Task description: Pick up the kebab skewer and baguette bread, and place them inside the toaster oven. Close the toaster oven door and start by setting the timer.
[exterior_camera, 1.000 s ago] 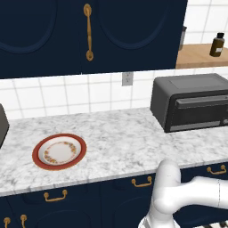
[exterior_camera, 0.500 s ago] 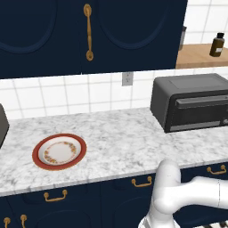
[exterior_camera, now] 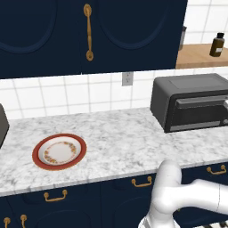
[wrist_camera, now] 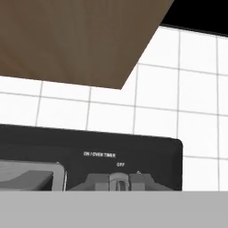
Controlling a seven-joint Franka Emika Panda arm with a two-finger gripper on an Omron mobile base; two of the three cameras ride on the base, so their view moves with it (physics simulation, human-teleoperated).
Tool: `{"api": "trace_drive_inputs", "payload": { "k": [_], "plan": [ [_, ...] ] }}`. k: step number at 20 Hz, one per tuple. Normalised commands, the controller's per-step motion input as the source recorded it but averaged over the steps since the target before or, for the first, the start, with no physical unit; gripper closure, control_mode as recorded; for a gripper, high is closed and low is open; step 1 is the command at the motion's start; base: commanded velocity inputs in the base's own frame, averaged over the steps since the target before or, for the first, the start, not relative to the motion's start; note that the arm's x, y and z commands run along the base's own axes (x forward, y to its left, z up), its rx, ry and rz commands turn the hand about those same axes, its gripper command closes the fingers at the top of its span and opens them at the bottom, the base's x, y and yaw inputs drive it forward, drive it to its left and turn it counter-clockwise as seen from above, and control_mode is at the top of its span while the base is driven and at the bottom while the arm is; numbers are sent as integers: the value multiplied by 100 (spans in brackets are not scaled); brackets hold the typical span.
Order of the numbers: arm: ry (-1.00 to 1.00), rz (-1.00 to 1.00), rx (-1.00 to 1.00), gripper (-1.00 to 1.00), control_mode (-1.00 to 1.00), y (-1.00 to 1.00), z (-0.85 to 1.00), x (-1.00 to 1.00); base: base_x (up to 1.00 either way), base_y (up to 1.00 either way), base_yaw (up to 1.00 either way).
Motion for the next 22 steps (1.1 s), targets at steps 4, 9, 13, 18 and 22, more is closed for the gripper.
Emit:
{"api": "trace_drive_inputs", "payload": {
  "k": [4, 9, 13, 18, 22],
  "plan": [
    [-3, 0, 0, 100, -100, 6, -1, 8, 0, 0, 0],
    [0, 0, 0, 100, -100, 0, -1, 15, 0, 0, 0],
    [0, 0, 0, 100, -100, 0, -11, 10, 0, 0, 0],
    [0, 0, 0, 100, -100, 3, -16, 5, 0, 0, 0],
    [0, 0, 0, 100, -100, 10, -16, 2, 0, 0, 0]
  ]
}}
